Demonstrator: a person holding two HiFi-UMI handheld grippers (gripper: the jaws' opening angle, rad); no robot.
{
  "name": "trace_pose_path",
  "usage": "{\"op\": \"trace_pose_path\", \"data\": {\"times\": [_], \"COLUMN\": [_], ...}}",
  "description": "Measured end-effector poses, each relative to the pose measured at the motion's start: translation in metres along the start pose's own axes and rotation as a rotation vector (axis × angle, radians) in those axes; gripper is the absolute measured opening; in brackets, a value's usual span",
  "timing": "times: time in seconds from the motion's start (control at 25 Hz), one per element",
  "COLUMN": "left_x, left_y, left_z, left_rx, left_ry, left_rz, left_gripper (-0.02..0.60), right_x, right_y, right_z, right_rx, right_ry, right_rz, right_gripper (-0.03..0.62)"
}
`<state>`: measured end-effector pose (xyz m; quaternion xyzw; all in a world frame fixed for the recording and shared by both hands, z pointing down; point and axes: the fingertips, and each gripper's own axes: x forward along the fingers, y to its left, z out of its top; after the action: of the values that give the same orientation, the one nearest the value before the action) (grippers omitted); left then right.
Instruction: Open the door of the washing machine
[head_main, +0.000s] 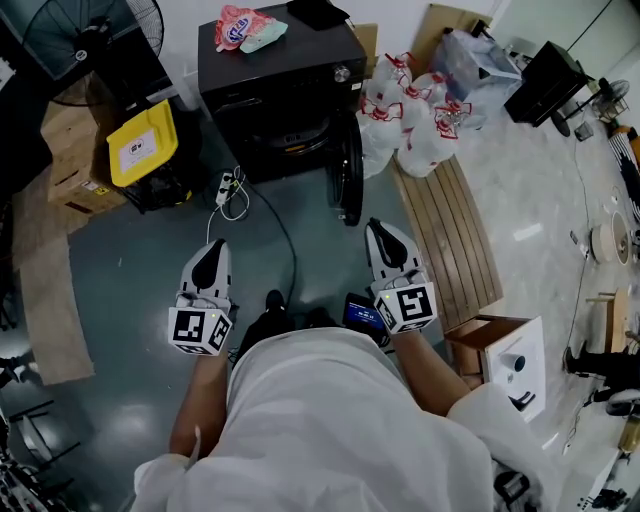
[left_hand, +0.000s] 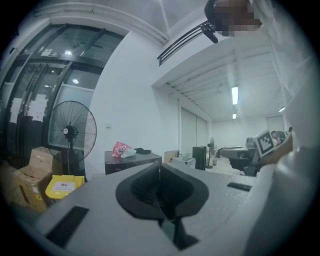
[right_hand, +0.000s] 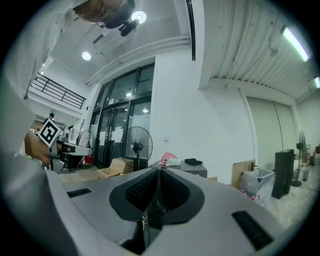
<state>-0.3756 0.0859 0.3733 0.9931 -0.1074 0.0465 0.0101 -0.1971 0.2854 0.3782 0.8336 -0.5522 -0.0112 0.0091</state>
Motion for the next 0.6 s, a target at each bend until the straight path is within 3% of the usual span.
{"op": "trace_pose_path", "data": {"times": [0.6], "left_x": [-0.001], "left_y": [-0.010], "left_z": [-0.005], "left_rx": [0.000], "left_ry": [0.006], "left_rz": [0.021], "left_gripper": [0.014], "right_x": [-0.013], "right_y": [-0.002], "right_z": [-0.008], "right_rx": [0.008], "right_ry": [0.006], "right_rz": [0.002], "right_gripper": [0.043]}}
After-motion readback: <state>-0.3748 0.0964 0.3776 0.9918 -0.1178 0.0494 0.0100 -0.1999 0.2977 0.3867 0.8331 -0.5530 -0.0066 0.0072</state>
